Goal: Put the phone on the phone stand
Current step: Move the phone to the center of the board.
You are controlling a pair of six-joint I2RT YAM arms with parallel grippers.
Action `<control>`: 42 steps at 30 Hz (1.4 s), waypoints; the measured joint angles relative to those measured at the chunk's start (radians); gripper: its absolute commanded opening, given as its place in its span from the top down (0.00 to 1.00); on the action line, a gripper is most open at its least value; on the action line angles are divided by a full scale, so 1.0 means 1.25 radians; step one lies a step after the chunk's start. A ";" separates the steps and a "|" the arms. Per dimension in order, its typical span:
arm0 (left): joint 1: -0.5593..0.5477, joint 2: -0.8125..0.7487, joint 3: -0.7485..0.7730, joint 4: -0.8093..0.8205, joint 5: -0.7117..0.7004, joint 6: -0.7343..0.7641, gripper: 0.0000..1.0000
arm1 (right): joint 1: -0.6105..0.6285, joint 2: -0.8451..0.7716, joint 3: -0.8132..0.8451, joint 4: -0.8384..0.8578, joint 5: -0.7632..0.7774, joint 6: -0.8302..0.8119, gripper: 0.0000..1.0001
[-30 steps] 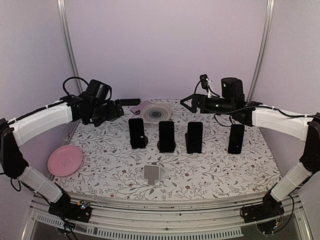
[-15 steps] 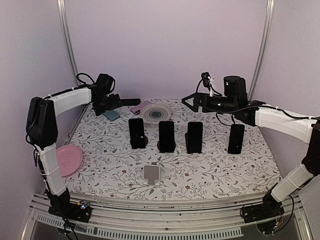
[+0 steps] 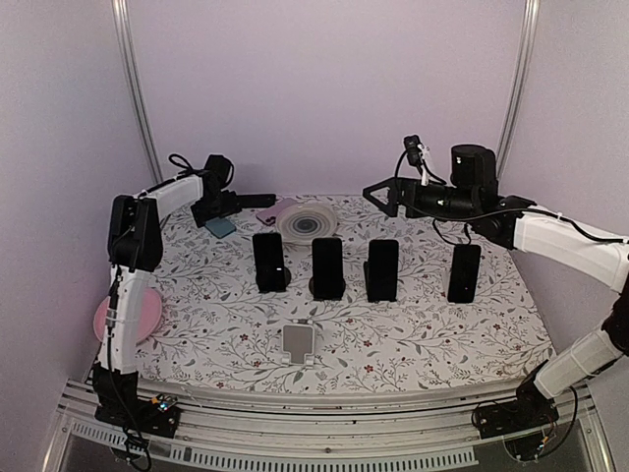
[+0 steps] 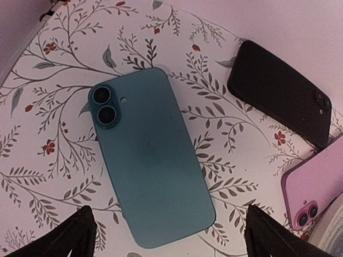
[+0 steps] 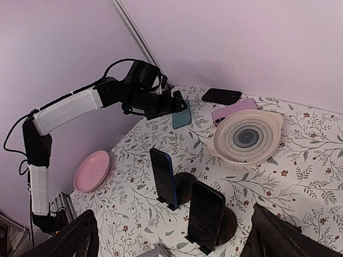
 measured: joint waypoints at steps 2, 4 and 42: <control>0.003 0.047 0.067 -0.018 -0.008 0.002 0.03 | 0.000 -0.008 -0.005 -0.001 -0.002 0.000 0.01; 0.005 0.087 0.119 -0.033 -0.012 0.001 0.03 | 0.000 -0.015 -0.013 -0.002 -0.004 0.001 0.01; 0.007 0.094 0.041 -0.027 -0.042 0.015 0.30 | 0.000 -0.020 -0.058 0.024 -0.040 0.019 0.01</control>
